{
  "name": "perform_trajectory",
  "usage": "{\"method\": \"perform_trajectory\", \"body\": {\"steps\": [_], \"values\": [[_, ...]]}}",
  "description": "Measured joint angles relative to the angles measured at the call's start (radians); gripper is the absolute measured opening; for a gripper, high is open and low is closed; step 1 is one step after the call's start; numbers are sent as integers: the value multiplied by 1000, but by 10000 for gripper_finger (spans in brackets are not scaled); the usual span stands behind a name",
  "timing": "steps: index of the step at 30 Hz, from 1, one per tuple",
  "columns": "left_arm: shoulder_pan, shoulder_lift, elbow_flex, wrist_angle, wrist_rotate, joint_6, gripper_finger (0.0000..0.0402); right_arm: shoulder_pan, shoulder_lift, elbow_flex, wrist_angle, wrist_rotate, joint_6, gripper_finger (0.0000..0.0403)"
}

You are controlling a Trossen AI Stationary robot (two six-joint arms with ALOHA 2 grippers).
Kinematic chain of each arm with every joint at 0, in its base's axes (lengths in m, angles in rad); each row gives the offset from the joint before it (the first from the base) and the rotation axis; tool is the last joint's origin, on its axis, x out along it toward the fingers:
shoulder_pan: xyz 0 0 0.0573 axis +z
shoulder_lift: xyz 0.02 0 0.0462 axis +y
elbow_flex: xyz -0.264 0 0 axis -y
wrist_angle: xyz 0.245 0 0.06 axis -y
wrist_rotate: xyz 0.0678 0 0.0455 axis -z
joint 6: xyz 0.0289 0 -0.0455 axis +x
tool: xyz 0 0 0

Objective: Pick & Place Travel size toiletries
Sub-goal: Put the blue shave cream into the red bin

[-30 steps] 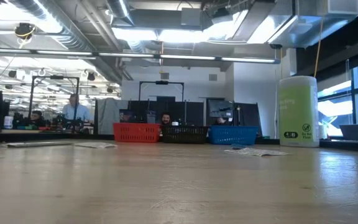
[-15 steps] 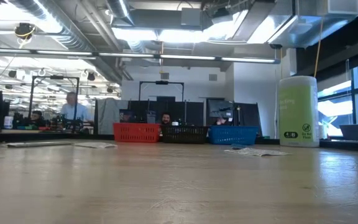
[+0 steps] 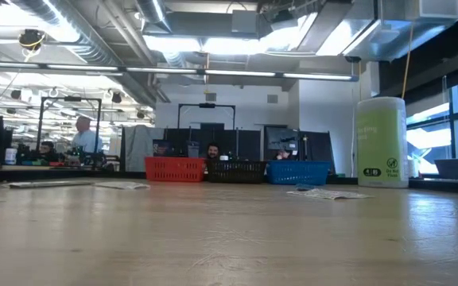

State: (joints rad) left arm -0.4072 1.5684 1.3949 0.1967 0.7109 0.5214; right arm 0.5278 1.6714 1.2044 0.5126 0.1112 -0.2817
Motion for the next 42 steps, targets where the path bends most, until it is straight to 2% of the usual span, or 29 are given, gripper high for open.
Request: {"method": "perform_trajectory", "body": {"steps": [7,13,19,26,37,42], "values": [[11,0,0,-50,2,-98,137,2,45,112,-101,0,12,177],[11,0,0,-52,10,-119,137,1,94,187,-155,4,12,191],[13,0,0,-84,15,-168,137,9,84,189,-231,-16,41,184],[13,1,0,-88,18,-250,137,13,53,190,-383,43,69,173],[9,0,0,-198,19,-291,137,17,45,190,-387,52,91,199],[14,0,0,-216,9,-219,137,17,45,190,-379,34,105,210]]}}
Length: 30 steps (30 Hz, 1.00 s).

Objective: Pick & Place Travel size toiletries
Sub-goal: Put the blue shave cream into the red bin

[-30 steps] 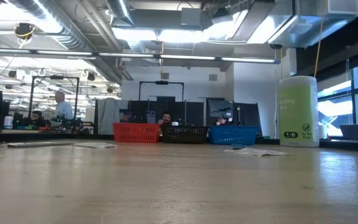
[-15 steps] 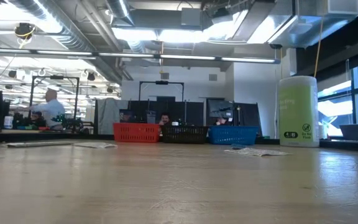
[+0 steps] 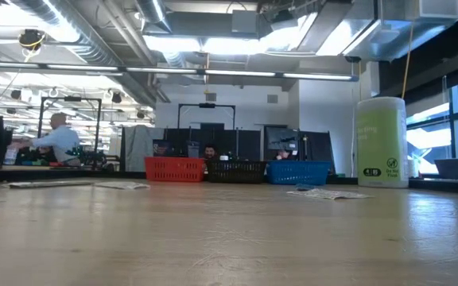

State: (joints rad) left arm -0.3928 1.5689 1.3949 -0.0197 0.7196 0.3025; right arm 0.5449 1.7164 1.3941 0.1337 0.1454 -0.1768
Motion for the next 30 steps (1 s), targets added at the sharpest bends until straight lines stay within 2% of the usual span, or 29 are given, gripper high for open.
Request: {"method": "perform_trajectory", "body": {"steps": [6,30], "values": [[19,0,0,-3,-96,111,137,0,0,0,0,-3,1,208],[36,0,0,37,-111,163,137,0,-1,0,-24,-7,-3,109]]}}
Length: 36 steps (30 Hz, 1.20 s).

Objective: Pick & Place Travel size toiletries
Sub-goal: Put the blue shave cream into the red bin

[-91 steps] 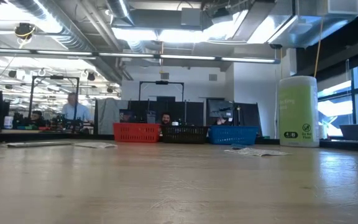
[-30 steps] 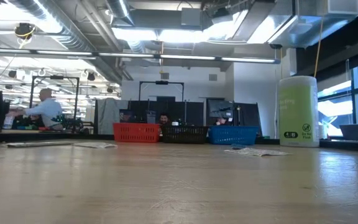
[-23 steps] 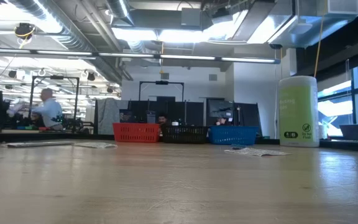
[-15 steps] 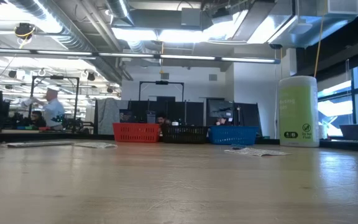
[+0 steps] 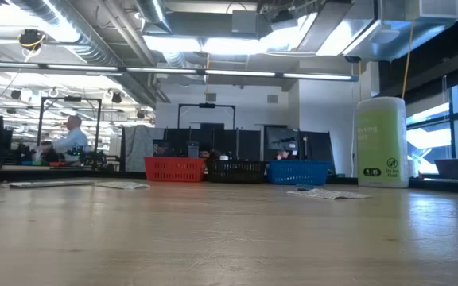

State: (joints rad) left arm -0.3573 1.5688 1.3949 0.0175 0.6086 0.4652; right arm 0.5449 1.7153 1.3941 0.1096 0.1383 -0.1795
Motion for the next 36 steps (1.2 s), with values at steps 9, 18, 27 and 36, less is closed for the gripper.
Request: {"method": "perform_trajectory", "body": {"steps": [9,18,27,36], "values": [[0,0,0,2,0,-15,137,0,0,0,3,0,-11,87],[0,-1,0,2,1,-17,137,0,0,0,7,2,-12,36],[-8,-2,1,-6,-55,-109,164,0,0,0,-13,-3,20,31],[-36,-46,0,-123,-212,-146,232,4,0,0,-167,0,133,17]]}}
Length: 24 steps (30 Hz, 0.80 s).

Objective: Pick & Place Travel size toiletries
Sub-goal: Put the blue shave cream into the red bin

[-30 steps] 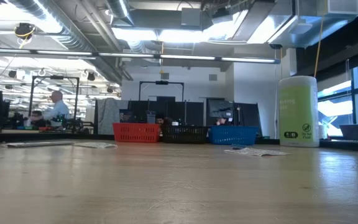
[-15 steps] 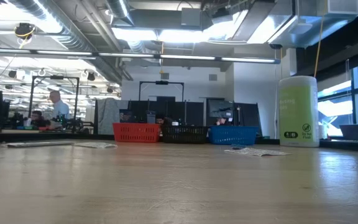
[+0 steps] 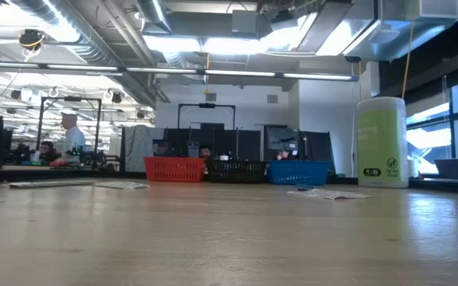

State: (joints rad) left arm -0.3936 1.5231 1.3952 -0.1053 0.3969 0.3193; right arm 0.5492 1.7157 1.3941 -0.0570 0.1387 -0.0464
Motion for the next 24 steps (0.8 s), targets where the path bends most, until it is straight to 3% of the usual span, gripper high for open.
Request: {"method": "perform_trajectory", "body": {"steps": [7,12,21,24], "values": [[-63,-37,0,-168,-204,-62,237,20,0,0,-219,0,212,19],[-115,-10,0,-294,-466,-132,237,32,0,0,-400,58,353,17],[-170,82,0,-438,-865,-460,237,63,-18,0,-565,197,480,15],[-169,124,0,-436,-936,-545,237,72,-29,0,-564,217,480,15]]}}
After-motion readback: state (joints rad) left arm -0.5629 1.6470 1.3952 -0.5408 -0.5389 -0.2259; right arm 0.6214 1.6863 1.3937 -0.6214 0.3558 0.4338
